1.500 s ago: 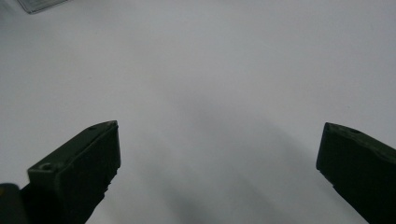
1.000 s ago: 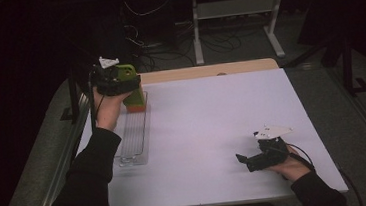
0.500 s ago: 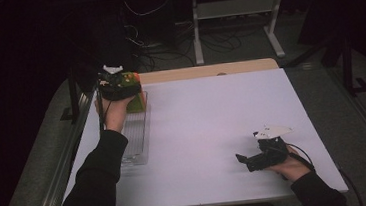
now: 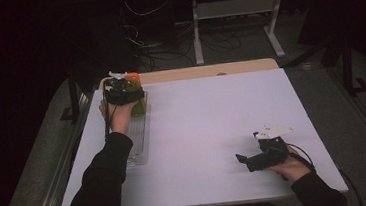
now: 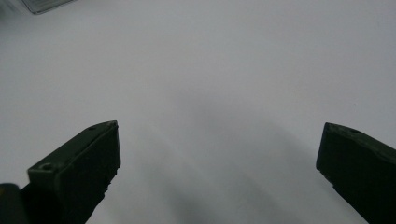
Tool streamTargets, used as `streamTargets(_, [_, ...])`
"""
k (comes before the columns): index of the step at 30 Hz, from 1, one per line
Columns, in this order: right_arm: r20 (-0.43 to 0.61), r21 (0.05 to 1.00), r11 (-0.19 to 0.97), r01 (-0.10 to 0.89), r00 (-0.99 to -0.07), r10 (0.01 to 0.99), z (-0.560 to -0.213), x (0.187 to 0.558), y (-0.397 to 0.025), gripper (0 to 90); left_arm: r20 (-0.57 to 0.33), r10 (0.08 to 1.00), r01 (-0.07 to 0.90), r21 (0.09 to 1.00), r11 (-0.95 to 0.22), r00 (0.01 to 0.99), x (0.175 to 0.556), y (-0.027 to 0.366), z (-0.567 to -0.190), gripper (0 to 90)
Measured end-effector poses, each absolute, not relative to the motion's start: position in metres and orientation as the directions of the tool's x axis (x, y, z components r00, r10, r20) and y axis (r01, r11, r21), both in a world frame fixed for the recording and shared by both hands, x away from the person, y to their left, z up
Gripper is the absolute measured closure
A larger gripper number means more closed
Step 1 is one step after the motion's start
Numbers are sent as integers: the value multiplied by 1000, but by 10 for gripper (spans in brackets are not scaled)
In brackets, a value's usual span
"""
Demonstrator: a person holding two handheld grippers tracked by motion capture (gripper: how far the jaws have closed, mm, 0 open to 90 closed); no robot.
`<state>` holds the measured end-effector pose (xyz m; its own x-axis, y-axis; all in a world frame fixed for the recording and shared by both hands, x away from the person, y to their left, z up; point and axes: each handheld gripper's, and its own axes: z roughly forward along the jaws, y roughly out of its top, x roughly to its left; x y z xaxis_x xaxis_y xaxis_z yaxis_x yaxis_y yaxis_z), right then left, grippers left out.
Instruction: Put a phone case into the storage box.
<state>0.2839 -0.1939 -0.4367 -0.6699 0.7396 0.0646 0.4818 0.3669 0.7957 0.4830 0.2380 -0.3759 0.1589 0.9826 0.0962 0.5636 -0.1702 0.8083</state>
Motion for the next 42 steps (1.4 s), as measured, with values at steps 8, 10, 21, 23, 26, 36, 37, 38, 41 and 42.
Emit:
streamTargets(8, [62,796,369,480,-671,739,-437,284,-194,0,89,982,551,817,-167,166,486,239,-381,127])
streamTargets(10, [65,795,368,483,-670,739,-437,284,-194,0,77,984,546,824,-154,161,487,239,-382,123])
streamTargets(21, [65,796,366,482,-670,740,-437,283,-193,0,61,982,559,815,-154,180,487,243,-382,19])
streamTargets(23, [66,794,367,484,-669,740,-437,283,-193,0,51,982,551,822,-146,185,485,245,-379,8])
streamTargets(26, [65,794,369,483,-671,739,-437,283,-193,0,43,981,533,835,-140,189,484,247,-375,8])
streamTargets(36, [66,796,365,482,-669,741,-436,283,-193,0,-15,944,563,806,-183,329,467,254,-360,6])
streamTargets(37, [65,797,365,481,-669,741,-436,283,-193,0,-36,935,565,805,-183,354,464,256,-358,6])
streamTargets(38, [66,797,364,482,-668,741,-436,283,-193,0,-45,923,564,803,-194,382,461,257,-357,6])
streamTargets(41, [67,796,364,483,-668,741,-436,283,-193,0,-60,890,553,802,-226,451,450,259,-350,6])
streamTargets(42, [65,797,365,482,-668,741,-436,283,-193,0,-66,878,547,803,-236,475,447,260,-348,6])
